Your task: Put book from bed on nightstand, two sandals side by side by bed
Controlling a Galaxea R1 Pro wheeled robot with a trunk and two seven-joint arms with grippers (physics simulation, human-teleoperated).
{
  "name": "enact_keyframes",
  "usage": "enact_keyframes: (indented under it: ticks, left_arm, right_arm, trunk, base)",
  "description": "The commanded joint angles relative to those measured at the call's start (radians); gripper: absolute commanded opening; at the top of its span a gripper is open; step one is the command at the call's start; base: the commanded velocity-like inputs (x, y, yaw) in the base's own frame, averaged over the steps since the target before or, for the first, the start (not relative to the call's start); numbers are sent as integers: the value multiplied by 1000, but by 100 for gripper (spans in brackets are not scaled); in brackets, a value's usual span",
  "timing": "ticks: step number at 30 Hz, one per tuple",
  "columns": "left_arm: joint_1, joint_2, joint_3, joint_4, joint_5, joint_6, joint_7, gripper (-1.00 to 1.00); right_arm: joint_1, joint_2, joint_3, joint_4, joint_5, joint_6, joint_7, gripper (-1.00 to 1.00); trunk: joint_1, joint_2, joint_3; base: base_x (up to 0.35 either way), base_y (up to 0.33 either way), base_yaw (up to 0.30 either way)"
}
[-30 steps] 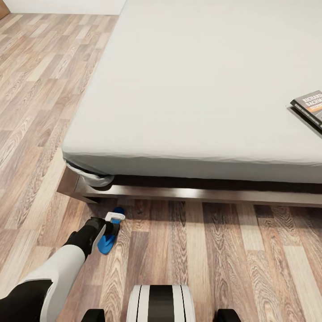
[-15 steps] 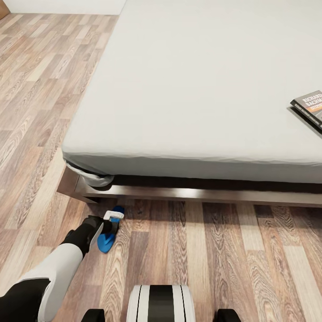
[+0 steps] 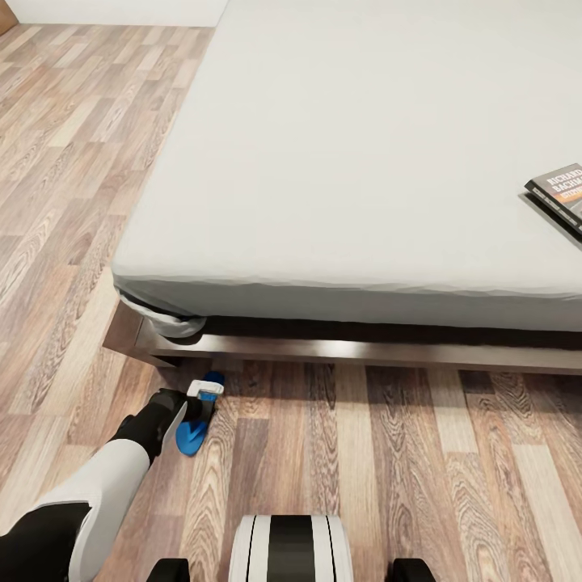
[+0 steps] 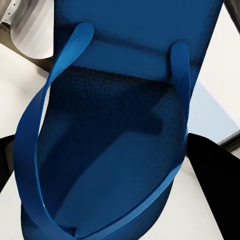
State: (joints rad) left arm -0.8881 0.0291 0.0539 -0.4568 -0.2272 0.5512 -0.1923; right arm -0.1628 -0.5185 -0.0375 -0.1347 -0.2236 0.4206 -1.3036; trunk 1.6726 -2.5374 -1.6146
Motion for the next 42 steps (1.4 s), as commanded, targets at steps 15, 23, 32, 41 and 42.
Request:
enact_keyframes:
  ticks: [15,23,32,41,42]
  left_arm:
    - [0,0,6,-3,-11,3,-5,-100]
    - [0,0,6,-9,-10,3,-5,-100]
    - [0,0,7,-9,-11,3,-6,-100]
    - [0,0,7,-9,-11,3,-6,-100]
    - [0,0,7,-9,-11,3,-6,-100]
  right_arm:
    - [0,0,-4,-2,3,10,-3,-100]
    - [0,1,-4,-2,3,10,-3,-100]
    - [0,2,-4,-2,3,10,-3,-100]
    - [0,2,-4,-2,3,10,-3,-100]
    - [0,2,-4,-2,3,10,-3,-100]
  trunk:
    - [2,-1,-20]
    - [2,-1,-20]
    - [2,-1,-20]
    - [3,-2,-28]
    - [3,-2,-31]
  base:
    - [0,0,0]
    - [0,0,0]
    - [0,0,0]
    - [0,0,0]
    - [0,0,0]
